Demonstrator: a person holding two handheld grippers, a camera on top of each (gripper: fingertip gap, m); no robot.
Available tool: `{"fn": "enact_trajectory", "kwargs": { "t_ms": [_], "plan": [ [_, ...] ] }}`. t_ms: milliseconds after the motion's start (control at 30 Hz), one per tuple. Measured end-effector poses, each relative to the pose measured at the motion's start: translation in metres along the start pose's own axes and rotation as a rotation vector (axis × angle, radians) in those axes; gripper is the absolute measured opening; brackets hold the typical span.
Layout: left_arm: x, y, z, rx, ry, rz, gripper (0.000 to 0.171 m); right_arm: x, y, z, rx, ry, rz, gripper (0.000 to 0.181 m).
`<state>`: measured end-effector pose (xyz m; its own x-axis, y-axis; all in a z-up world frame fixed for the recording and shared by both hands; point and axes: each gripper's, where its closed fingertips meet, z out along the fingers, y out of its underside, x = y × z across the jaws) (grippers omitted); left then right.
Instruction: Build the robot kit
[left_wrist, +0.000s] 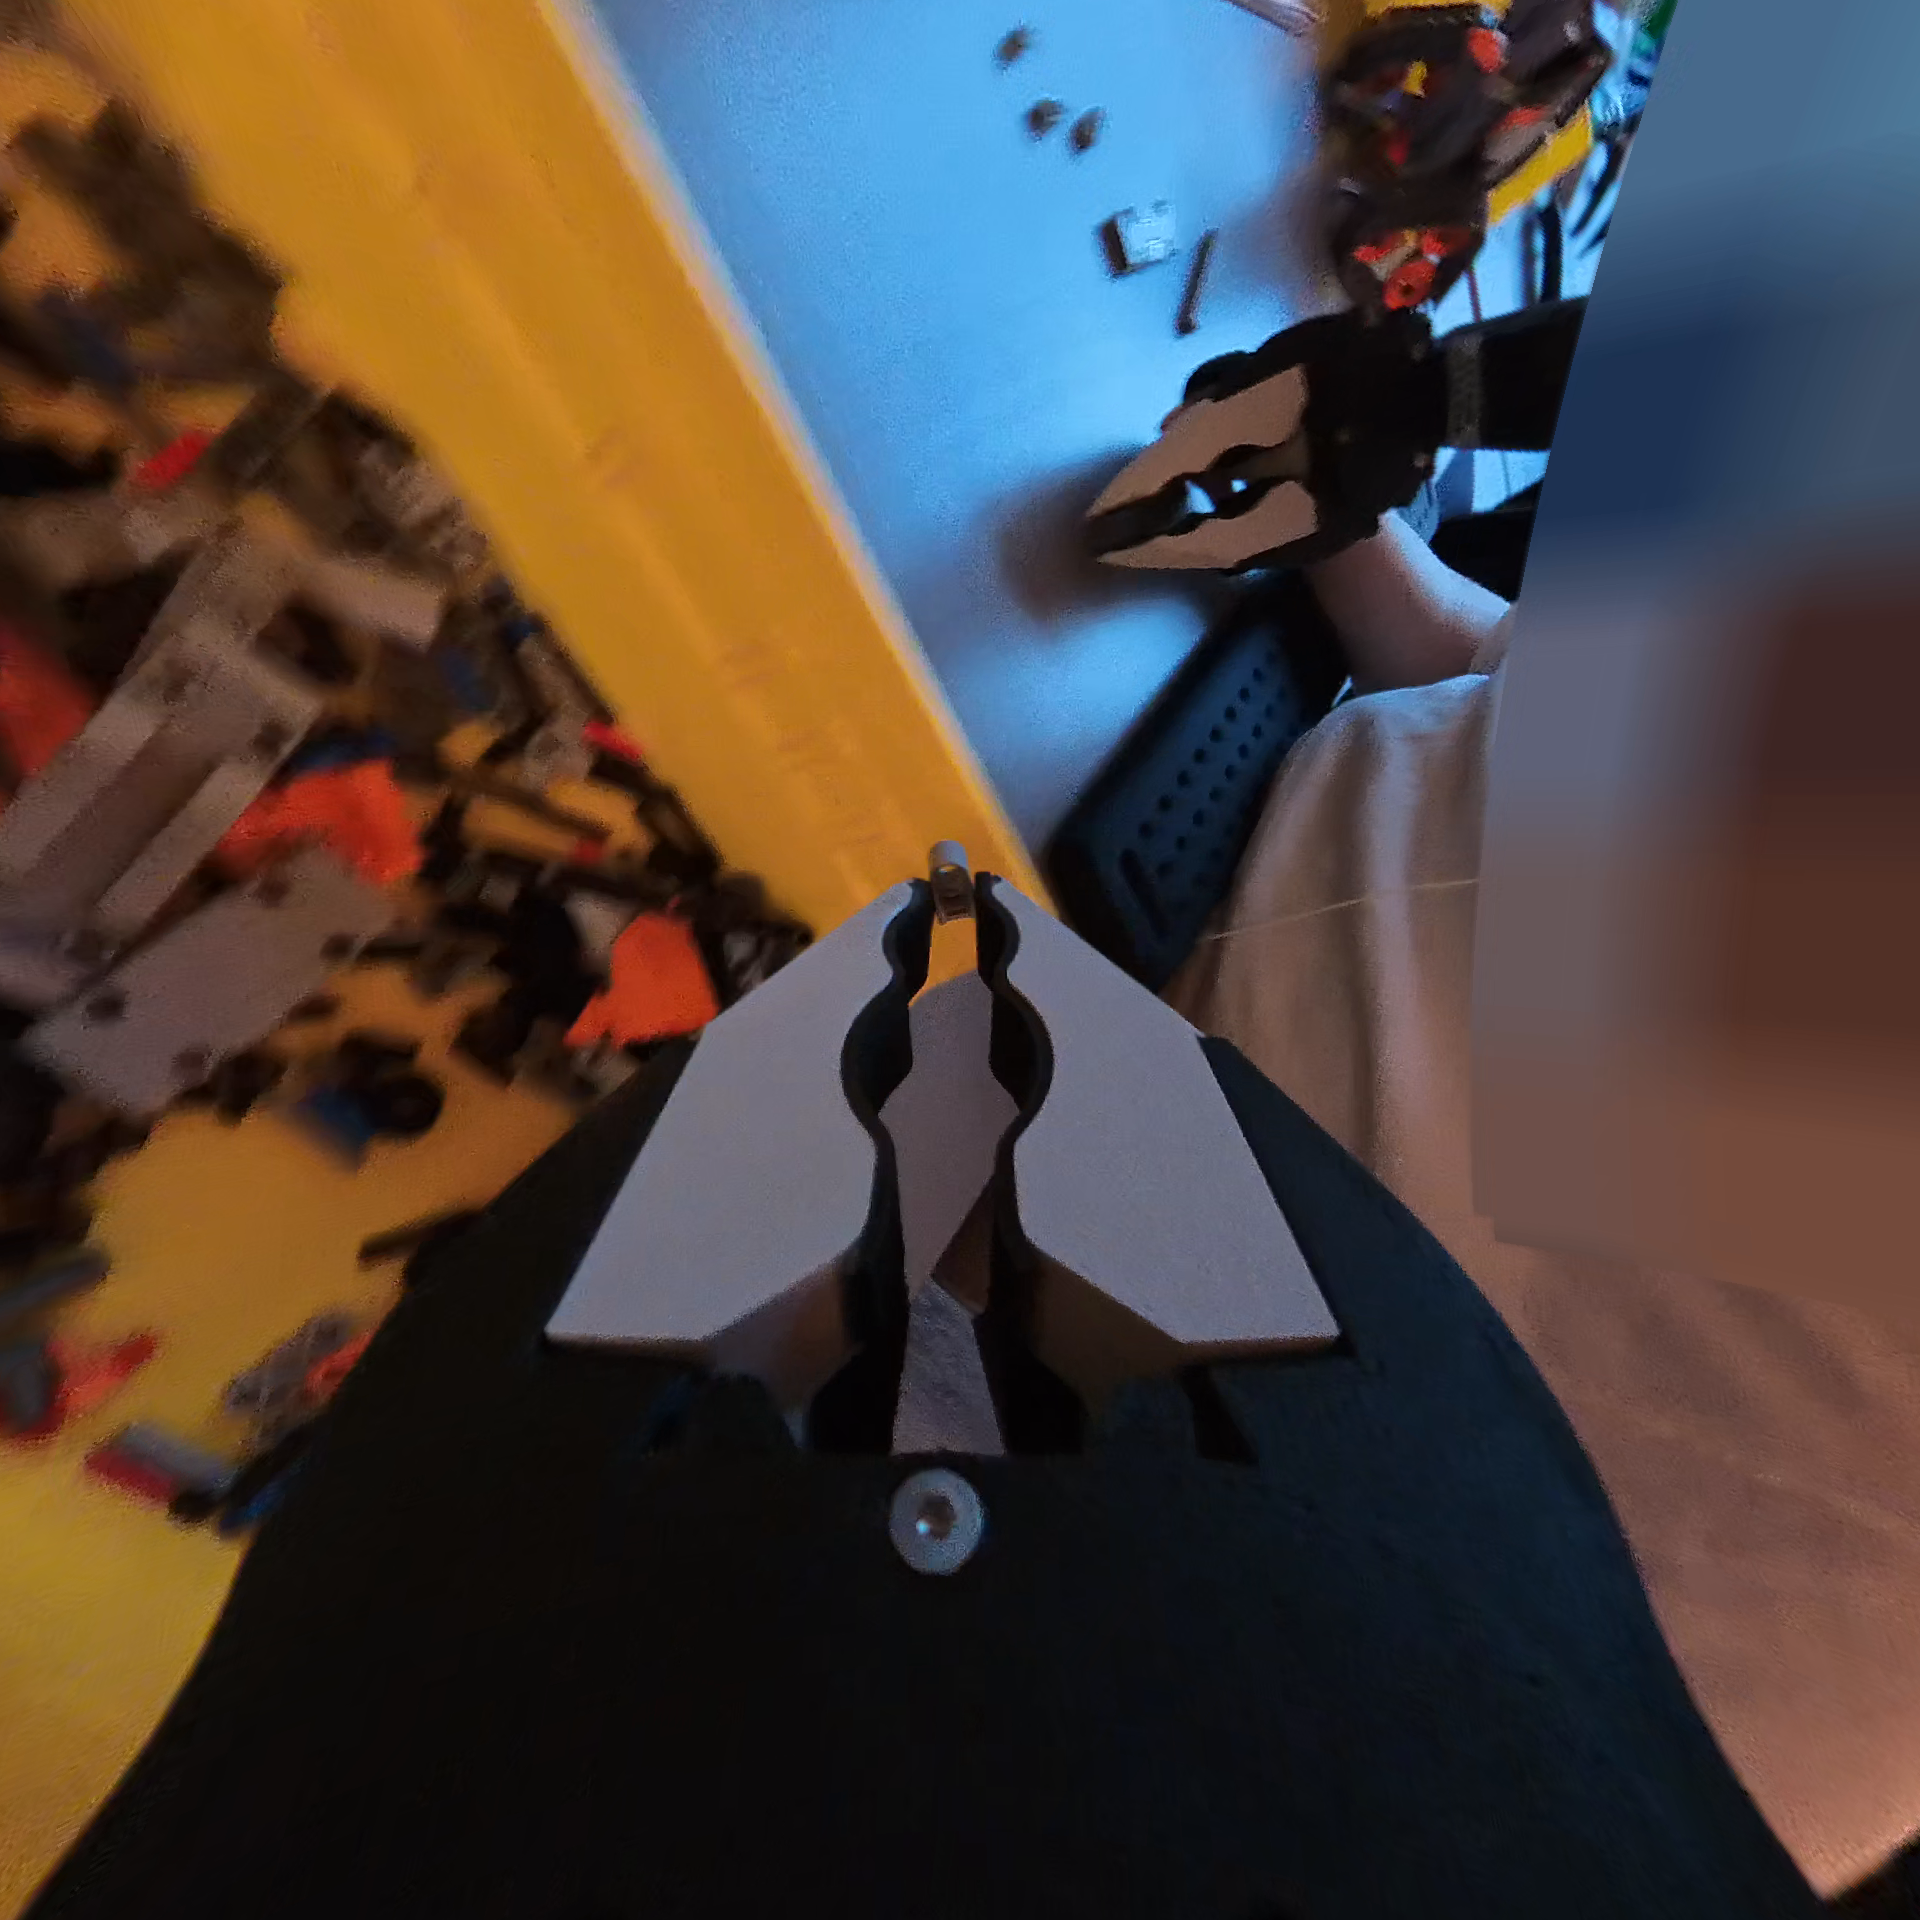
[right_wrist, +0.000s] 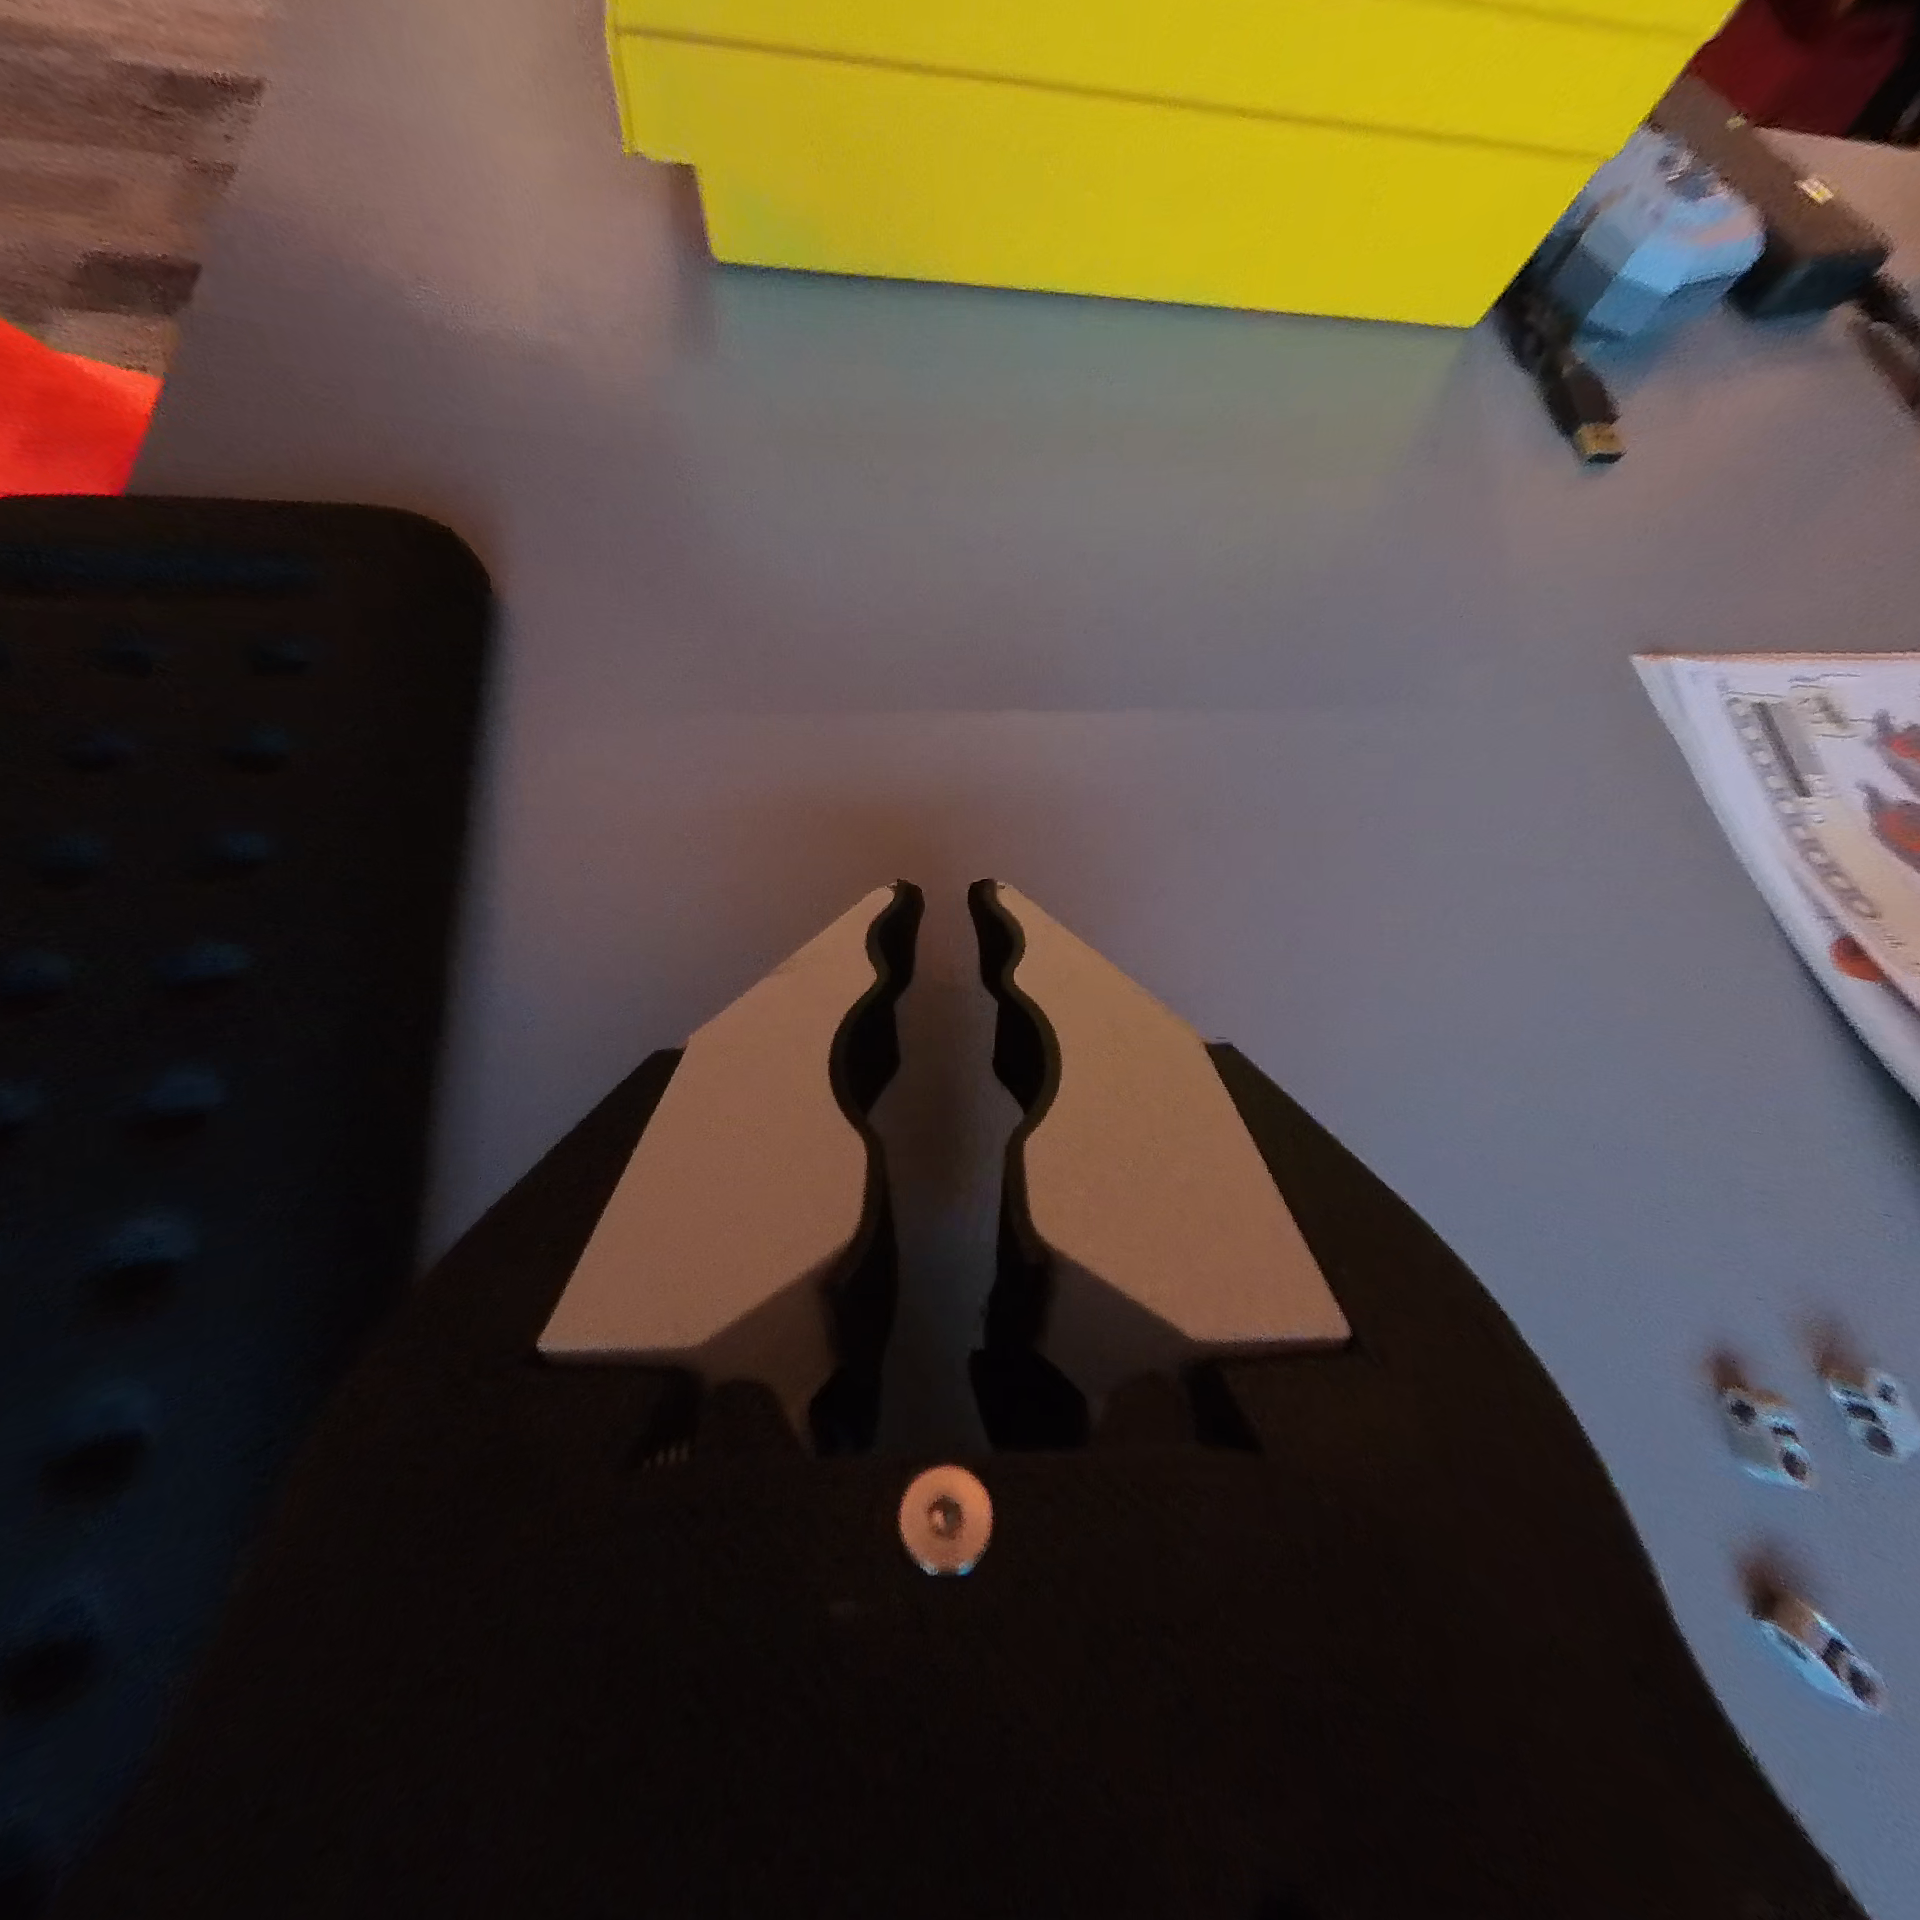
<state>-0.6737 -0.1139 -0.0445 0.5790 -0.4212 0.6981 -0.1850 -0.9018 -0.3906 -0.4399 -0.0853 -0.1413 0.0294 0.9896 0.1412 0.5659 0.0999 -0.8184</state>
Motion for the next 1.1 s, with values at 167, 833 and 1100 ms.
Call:
{"fn": "enact_trajectory", "kwargs": {
  "t_ms": [167, 833, 1100],
  "plan": [
    [0.055, -0.054, 0.059, -0.012, -0.175, 0.261, 0.006, 0.023, 0.017, -0.048, -0.008, 0.153, 0.021, 0.011],
    [0.021, -0.169, 0.326, -0.44, -0.509, 0.465, 0.008, 0.052, 0.073, -0.146, 0.054, 0.278, 0.212, 0.012],
    [0.053, -0.22, 0.219, 0.091, -0.532, 0.389, 0.029, 0.08, 0.089, -0.157, 0.083, 0.341, 0.391, 0.014]
  ]
}}
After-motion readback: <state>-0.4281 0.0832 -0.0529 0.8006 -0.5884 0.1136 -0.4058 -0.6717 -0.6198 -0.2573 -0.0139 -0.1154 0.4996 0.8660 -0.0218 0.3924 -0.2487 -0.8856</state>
